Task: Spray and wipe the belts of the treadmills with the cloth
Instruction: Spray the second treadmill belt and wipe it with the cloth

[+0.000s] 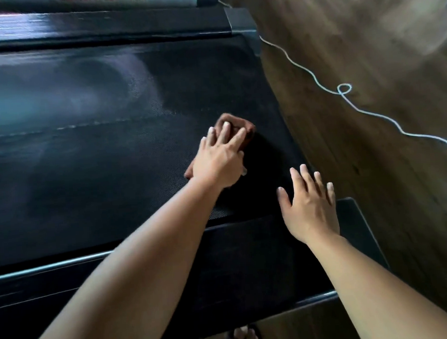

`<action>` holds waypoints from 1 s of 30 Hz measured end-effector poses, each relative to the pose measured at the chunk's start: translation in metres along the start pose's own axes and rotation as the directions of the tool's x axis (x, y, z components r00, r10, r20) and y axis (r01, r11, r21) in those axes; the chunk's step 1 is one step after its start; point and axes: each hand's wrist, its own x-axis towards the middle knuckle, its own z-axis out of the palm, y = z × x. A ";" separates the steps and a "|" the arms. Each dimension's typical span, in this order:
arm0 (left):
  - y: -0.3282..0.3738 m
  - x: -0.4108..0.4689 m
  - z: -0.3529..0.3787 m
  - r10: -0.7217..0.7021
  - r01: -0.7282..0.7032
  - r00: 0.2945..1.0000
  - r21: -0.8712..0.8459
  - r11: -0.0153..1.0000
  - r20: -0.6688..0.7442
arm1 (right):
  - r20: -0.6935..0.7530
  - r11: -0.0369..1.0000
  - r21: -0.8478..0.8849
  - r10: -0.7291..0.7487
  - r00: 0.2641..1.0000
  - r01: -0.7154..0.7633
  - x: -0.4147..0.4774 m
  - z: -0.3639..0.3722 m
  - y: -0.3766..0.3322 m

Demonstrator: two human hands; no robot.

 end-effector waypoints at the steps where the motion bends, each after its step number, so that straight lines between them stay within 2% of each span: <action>1: 0.009 -0.012 0.004 0.023 -0.023 1.000 -0.018 1.000 0.008 | 0.004 1.000 0.010 0.009 1.000 -0.009 0.000 0.001 0.000; 6: -0.007 -0.087 0.015 0.042 -0.042 0.998 0.005 0.999 -0.048 | -0.009 0.999 0.030 0.013 1.000 -0.013 0.000 0.002 0.000; 11: -0.094 -0.124 -0.004 -0.201 0.200 0.970 -0.022 0.980 -0.134 | -0.028 0.999 0.037 0.017 0.999 -0.016 0.001 0.004 -0.001; 14: -0.131 -0.116 -0.017 -0.319 0.319 0.935 -0.025 0.947 -0.157 | -0.034 0.999 0.032 0.019 0.999 -0.018 0.001 0.005 -0.001; 18: -0.132 -0.058 -0.024 -0.339 0.345 0.926 0.004 0.939 -0.163 | -0.041 0.999 0.032 0.018 0.999 -0.017 0.002 0.005 -0.002; 23: -0.078 0.032 -0.023 -0.244 0.244 0.964 -0.010 0.970 -0.109 | -0.022 1.000 0.023 0.018 1.000 -0.017 0.002 0.005 0.000; 27: -0.011 0.072 -0.002 0.005 -0.003 0.999 0.030 1.000 -0.050 | -0.015 1.000 0.016 0.002 1.000 -0.001 0.001 0.004 0.000; 30: 0.027 0.054 0.014 0.165 -0.165 0.986 0.018 0.986 -0.016 | -0.009 0.999 0.040 0.005 1.000 -0.004 0.001 0.001 0.001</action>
